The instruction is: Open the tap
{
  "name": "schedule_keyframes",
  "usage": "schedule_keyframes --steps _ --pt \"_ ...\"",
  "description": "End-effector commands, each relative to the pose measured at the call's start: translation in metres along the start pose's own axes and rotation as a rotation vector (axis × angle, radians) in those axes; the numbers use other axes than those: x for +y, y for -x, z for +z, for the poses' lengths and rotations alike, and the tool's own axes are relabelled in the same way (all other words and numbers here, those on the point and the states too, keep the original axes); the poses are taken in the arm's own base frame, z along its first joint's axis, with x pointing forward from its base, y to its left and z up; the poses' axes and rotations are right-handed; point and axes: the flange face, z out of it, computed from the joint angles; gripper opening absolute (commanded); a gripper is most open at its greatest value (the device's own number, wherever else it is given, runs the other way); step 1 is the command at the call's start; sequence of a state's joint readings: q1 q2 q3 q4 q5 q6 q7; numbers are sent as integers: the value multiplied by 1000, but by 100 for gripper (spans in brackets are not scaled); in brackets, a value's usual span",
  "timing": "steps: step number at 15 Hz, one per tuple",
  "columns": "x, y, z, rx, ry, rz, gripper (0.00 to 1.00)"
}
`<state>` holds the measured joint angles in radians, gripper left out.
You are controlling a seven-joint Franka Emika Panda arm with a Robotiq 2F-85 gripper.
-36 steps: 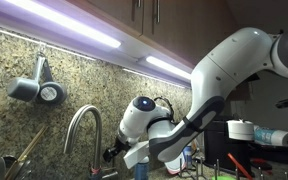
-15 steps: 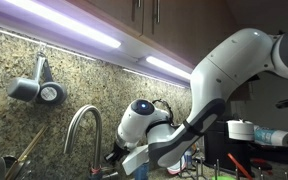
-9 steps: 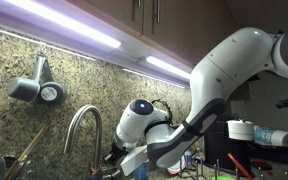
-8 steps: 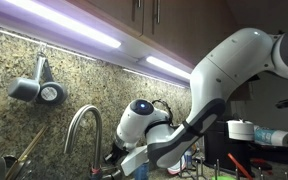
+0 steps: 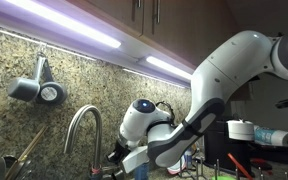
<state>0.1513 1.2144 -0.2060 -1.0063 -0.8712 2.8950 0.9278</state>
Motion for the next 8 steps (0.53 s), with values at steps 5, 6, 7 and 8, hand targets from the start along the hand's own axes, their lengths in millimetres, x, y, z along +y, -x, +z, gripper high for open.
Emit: schedule_keyframes --steps 5,6,7,8 --pt "22 -10 6 -29 7 91 2" --pt "23 -11 6 -27 12 96 2" --pt "23 -11 7 -35 15 100 7" --pt "24 -11 8 -44 13 105 34"
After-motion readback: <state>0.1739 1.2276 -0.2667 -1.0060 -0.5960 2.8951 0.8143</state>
